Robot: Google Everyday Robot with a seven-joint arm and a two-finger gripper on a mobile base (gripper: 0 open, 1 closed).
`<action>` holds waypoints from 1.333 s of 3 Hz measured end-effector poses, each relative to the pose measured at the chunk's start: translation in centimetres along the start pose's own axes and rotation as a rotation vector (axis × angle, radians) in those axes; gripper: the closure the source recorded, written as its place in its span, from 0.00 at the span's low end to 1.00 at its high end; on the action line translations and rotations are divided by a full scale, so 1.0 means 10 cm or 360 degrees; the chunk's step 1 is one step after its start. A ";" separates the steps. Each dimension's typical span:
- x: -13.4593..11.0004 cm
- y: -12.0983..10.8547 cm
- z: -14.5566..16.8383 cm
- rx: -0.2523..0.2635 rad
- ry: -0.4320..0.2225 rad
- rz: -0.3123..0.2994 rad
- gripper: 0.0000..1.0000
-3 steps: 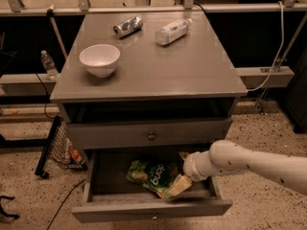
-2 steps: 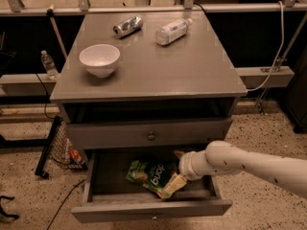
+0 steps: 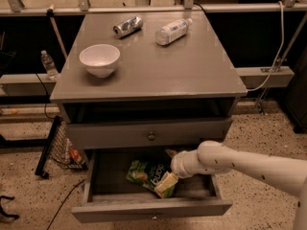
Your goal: Pick green rice chip bag from middle drawer and place on counter
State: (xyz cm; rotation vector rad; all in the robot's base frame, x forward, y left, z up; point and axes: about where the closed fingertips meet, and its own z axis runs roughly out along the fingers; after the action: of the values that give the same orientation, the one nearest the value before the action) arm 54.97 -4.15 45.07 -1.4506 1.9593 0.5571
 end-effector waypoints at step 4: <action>0.06 -0.08 0.56 0.0003 -0.0013 0.0098 0.00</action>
Offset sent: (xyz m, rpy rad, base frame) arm 0.0198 0.0277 -0.0257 0.0487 0.0156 -0.0357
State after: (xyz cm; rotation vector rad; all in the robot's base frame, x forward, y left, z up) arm 56.92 -1.03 40.69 -1.3884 2.0032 0.5879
